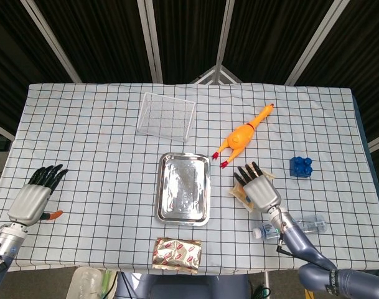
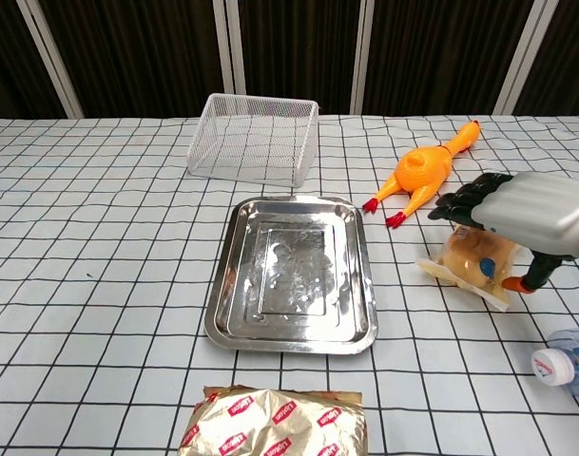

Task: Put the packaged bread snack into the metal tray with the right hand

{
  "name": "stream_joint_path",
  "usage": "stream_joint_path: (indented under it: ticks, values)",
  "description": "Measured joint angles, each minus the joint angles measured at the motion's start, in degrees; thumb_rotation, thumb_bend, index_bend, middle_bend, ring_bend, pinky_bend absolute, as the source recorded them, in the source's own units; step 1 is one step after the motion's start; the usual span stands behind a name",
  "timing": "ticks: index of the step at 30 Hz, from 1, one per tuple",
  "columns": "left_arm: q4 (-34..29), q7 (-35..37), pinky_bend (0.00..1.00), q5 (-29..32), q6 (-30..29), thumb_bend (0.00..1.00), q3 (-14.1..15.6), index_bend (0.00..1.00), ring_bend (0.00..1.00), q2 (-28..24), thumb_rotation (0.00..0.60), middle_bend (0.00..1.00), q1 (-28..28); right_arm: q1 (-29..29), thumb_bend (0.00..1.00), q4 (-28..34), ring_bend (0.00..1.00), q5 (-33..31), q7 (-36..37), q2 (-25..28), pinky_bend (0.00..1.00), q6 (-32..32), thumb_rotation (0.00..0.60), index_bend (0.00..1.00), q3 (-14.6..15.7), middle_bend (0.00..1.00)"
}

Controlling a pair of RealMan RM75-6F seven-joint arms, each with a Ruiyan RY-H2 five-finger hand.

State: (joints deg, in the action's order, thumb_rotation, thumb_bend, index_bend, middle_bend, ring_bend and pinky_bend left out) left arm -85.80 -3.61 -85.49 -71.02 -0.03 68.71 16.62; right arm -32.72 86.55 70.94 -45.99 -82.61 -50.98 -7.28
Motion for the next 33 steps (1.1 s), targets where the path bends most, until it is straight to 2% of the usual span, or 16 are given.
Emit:
stream_joint_path:
  ticks: [5,7,14,16,23,29,33]
  values:
    - [-0.05,-0.21,0.03,0.16,0.29,0.07,0.06,0.00,0.00,0.04,0.600,0.00,0.09,-1.07,0.32,-1.26,0.00,-0.63,-0.15,-0.85,0.13,0.32,0.600,0.05,0.56,0.05]
    - [-0.05,-0.22,0.03,0.30,0.45,0.07,0.05,0.00,0.00,0.05,0.600,0.00,0.15,-1.44,0.32,-1.99,0.01,-0.60,0.47,-1.20,0.18,0.43,0.600,0.11,0.76,0.09]
    - [-0.04,0.02,0.03,0.46,0.59,0.07,0.01,0.00,0.00,-0.03,0.600,0.00,0.23,-2.38,0.36,-4.12,0.18,0.62,2.26,-2.37,0.37,0.10,0.600,0.40,1.66,0.28]
    - [-0.07,0.05,0.03,0.38,0.55,0.07,0.06,0.00,0.00,-0.07,0.600,0.00,0.22,-2.50,0.38,-4.68,0.20,0.94,2.58,-2.69,0.39,-0.45,0.600,0.43,1.95,0.31]
    - [-0.36,0.24,0.03,-0.23,-0.07,0.07,0.31,0.00,0.00,-0.28,0.600,0.00,0.01,-2.53,0.38,-4.09,0.20,1.19,2.55,-2.43,0.39,-2.04,0.600,0.43,2.59,0.31]
    - [-0.82,0.61,0.03,-1.28,-0.84,0.07,0.65,0.00,0.00,-0.57,0.600,0.00,-0.19,-2.39,0.38,-0.14,0.20,1.84,-0.19,-1.15,0.40,-4.58,0.600,0.43,2.91,0.32]
    - [-1.01,1.00,0.03,-2.08,-1.32,0.07,0.99,0.00,0.00,-0.82,0.600,0.00,-0.35,-2.64,0.38,3.80,0.20,1.69,-4.62,-0.62,0.40,-6.25,0.600,0.43,2.82,0.32]
